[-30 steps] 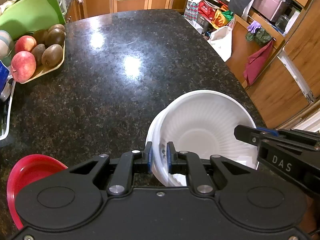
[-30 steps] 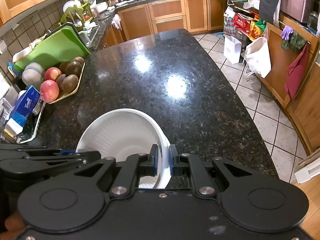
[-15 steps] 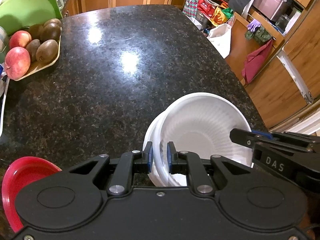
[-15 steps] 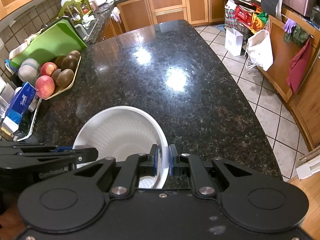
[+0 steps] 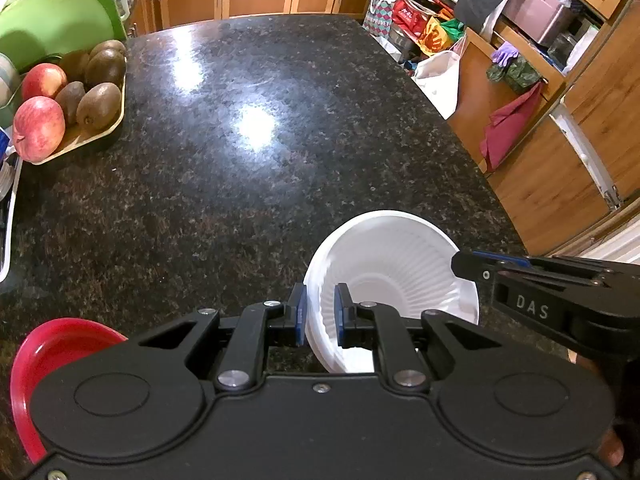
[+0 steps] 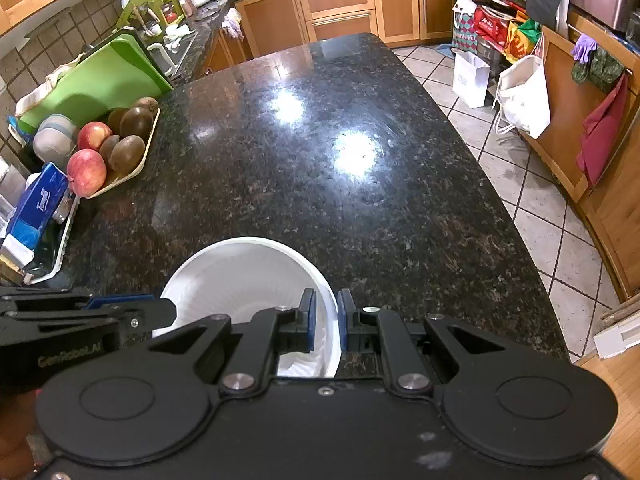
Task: Organize plates and bowls
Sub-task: 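Carry the nested white bowls with the left gripper toward the red plate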
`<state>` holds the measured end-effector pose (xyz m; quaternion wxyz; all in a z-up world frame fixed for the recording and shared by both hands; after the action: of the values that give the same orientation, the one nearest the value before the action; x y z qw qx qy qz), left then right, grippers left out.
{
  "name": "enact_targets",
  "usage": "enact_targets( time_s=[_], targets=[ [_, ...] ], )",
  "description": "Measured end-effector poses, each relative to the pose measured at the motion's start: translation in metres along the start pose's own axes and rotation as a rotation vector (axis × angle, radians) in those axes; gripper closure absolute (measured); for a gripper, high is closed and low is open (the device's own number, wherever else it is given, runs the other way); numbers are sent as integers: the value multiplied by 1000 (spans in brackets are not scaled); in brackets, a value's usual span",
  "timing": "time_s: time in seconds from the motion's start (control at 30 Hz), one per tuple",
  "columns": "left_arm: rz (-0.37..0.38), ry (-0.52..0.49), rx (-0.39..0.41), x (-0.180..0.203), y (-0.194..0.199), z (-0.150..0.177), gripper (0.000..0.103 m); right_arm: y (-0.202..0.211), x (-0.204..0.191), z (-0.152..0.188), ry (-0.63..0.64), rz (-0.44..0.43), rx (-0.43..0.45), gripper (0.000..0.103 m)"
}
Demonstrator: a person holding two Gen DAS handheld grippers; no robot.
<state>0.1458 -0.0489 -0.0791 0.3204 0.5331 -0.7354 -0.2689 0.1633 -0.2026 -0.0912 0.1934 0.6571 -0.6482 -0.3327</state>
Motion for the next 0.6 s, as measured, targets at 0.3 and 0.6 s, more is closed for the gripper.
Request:
enact_targets(
  time_s=[0.3, 0.6],
  targets=[
    [-1, 0, 19, -2, 8, -3, 83, 1, 0, 0, -9, 7, 3, 90],
    [-60, -23, 46, -6, 13, -4, 83, 7, -2, -2, -2, 5, 30, 86]
  ],
)
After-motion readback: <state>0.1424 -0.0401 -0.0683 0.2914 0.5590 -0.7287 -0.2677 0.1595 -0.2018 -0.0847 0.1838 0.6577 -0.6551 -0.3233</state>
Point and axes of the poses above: each gripper's, at about its wrist camera, not at the fingertips, and y roughly against the way its jaws point, x to its right, z to its underside, the point moved 9 cm from there along -y, roughly the way its jaws point, and after that the axes turned 15 degrees about x, right-handed, at the moved point
